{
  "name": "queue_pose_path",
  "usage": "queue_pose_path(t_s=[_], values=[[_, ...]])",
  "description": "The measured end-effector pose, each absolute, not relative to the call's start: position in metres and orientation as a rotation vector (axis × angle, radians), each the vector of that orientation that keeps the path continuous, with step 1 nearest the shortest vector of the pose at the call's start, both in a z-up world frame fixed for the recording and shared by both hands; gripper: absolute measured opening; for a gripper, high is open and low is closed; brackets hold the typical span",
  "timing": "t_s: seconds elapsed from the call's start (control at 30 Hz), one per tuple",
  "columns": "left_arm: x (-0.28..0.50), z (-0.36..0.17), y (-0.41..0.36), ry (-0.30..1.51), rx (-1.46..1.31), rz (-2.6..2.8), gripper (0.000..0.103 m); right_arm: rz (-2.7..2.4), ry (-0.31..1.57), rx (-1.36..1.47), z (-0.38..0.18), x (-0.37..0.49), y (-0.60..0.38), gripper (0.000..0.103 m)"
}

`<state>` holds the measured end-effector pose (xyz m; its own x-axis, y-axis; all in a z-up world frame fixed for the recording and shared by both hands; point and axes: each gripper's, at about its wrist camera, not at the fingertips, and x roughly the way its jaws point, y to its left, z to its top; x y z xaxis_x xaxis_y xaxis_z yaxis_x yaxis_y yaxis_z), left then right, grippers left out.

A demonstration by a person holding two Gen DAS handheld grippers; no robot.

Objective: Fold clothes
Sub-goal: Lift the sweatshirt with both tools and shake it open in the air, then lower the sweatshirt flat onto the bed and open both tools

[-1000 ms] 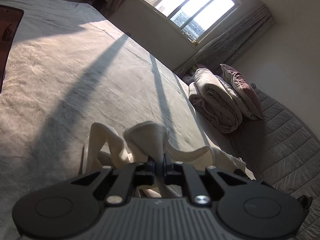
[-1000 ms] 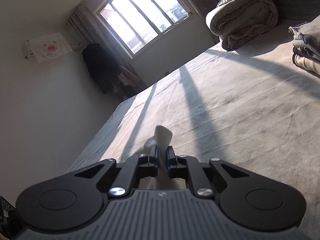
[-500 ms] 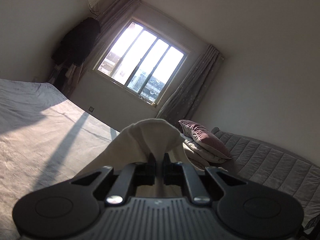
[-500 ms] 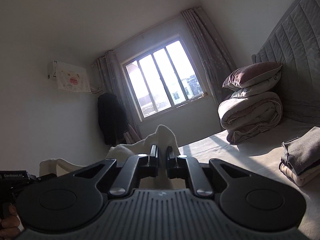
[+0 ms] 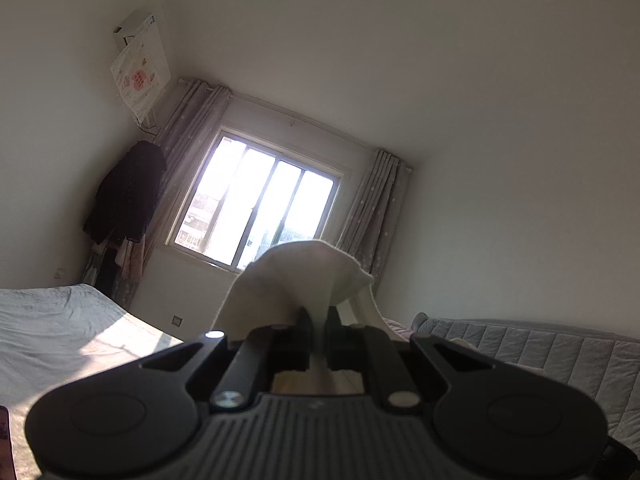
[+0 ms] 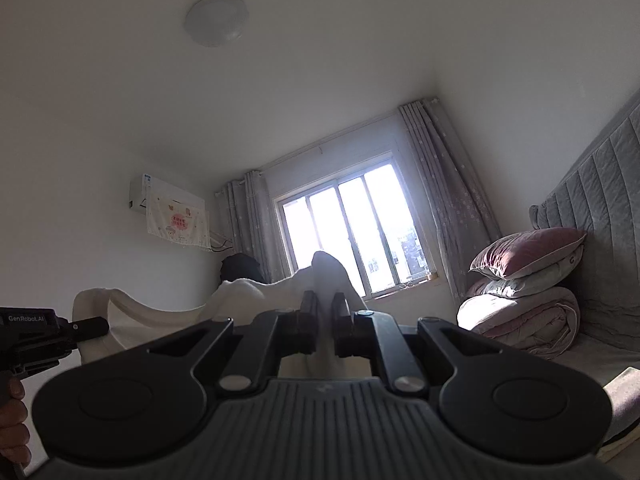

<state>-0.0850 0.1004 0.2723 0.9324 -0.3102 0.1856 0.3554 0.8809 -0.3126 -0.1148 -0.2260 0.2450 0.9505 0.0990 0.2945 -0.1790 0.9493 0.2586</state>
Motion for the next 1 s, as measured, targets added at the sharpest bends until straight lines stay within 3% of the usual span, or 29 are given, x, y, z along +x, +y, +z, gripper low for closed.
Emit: queue_pose_path(t_s=[0.3,1.0], values=[[-0.055,0.238,0.093,-0.011,-0.273,-0.287,0.007,0.094,-0.148,0.277,0.219,-0.08,-0.226,0.011],[0.192,0.088,0.035,0.297,-0.159,-0.109,0.007,-0.097,0.088,0.086,0.087,0.127,-0.22,0.011]])
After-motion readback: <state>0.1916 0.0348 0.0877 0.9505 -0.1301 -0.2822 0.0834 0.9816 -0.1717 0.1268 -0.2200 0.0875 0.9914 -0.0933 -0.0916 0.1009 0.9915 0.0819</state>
